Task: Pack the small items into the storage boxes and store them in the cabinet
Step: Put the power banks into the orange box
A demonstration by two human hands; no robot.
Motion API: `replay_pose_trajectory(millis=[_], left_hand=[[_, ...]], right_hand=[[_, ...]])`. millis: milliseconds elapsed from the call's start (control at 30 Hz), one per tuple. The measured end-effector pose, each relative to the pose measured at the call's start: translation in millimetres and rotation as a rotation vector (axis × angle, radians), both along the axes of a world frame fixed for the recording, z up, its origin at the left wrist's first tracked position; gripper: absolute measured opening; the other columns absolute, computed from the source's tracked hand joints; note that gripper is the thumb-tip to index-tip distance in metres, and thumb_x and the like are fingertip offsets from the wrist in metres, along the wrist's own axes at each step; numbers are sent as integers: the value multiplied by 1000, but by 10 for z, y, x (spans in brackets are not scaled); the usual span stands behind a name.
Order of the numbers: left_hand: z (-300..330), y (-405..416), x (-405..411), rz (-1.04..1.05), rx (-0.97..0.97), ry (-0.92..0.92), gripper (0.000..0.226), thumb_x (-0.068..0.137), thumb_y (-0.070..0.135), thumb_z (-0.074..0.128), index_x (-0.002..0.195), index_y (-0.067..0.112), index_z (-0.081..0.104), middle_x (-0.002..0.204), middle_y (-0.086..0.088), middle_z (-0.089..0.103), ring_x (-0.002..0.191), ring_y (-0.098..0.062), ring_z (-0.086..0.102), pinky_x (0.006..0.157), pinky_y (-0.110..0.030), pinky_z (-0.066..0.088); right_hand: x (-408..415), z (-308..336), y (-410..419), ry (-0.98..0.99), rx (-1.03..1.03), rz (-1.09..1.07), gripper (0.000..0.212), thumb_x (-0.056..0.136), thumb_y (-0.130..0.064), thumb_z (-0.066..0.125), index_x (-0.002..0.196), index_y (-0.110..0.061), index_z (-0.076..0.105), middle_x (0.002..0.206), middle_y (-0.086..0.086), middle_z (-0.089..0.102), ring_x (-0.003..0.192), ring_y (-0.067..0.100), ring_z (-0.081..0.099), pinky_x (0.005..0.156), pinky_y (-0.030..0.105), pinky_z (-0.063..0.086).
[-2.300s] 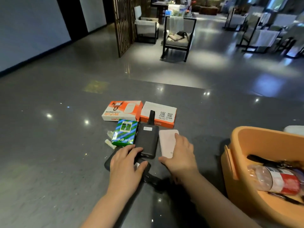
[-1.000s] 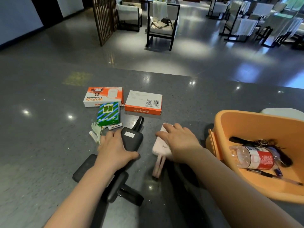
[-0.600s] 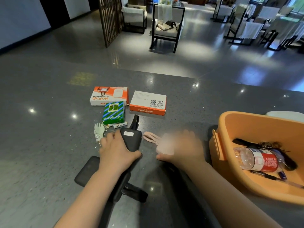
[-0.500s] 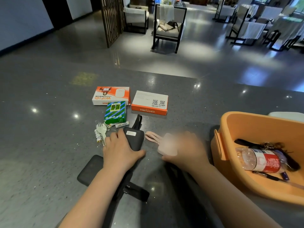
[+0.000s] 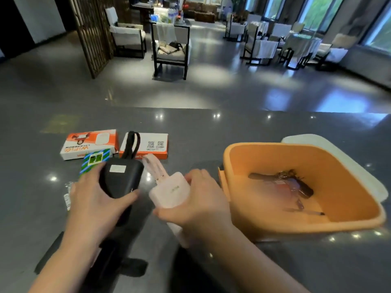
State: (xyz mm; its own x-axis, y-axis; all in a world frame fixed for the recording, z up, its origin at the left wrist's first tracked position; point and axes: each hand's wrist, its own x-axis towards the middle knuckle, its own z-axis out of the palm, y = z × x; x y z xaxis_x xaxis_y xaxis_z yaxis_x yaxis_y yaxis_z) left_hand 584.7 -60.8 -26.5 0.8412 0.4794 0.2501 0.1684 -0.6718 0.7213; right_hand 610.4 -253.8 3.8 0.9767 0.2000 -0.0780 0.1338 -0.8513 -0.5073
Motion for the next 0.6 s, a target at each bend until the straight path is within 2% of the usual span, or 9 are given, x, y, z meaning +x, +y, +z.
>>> replay_pose_trajectory(millis=[100, 233, 300, 400, 467, 533, 600], left_hand=[[345, -296, 43, -104, -52, -95, 88, 47, 42, 88, 124, 34, 47, 120, -1, 58, 110, -27, 53, 92, -49, 46], [634, -854, 158, -250, -66, -155, 84, 41, 54, 74, 119, 36, 49, 109, 9, 55, 103, -20, 54, 87, -42, 46], [664, -1127, 207, -314, -100, -162, 86, 42, 53, 77, 121, 33, 50, 112, 7, 57, 105, -21, 55, 90, -45, 47], [635, -1491, 255, -350, -136, -165, 85, 45, 46, 83, 122, 33, 49, 116, 5, 56, 110, -23, 52, 93, -48, 46], [617, -1693, 270, -361, -130, -171, 81, 46, 43, 82, 119, 36, 48, 110, 13, 53, 112, -20, 49, 92, -41, 45], [618, -1843, 280, -369, -120, -185, 79, 46, 44, 82, 115, 44, 45, 100, 28, 46, 112, -17, 46, 88, -34, 41], [624, -1938, 303, -363, -109, -195, 79, 45, 44, 82, 115, 46, 45, 98, 34, 43, 111, -16, 46, 87, -33, 41]], right_hand=[[-121, 463, -262, -172, 148, -25, 77, 37, -76, 65, 100, -37, 43, 96, -19, 46, 89, 3, 50, 71, 31, 51], [-55, 955, -1029, -302, 222, -64, 71, 37, -76, 67, 96, -41, 49, 90, -21, 50, 79, -3, 49, 60, 22, 44], [63, 1076, -1499, -262, 182, -79, 72, 38, -70, 74, 100, -39, 55, 92, -21, 55, 80, -4, 51, 61, 20, 42], [225, 991, -2060, -149, -4, -72, 65, 42, -61, 83, 99, -38, 62, 87, -21, 58, 77, -3, 53, 57, 16, 37], [296, 832, -2264, -47, -71, 18, 60, 44, -57, 85, 95, -39, 61, 85, -21, 56, 79, 0, 53, 59, 16, 36], [377, 700, -2357, 50, -109, 103, 66, 44, -56, 86, 102, -37, 61, 92, -20, 57, 87, 4, 54, 67, 21, 44], [491, 616, -2377, 90, -183, 164, 75, 42, -57, 85, 110, -35, 61, 98, -20, 58, 90, 5, 54, 74, 25, 49]])
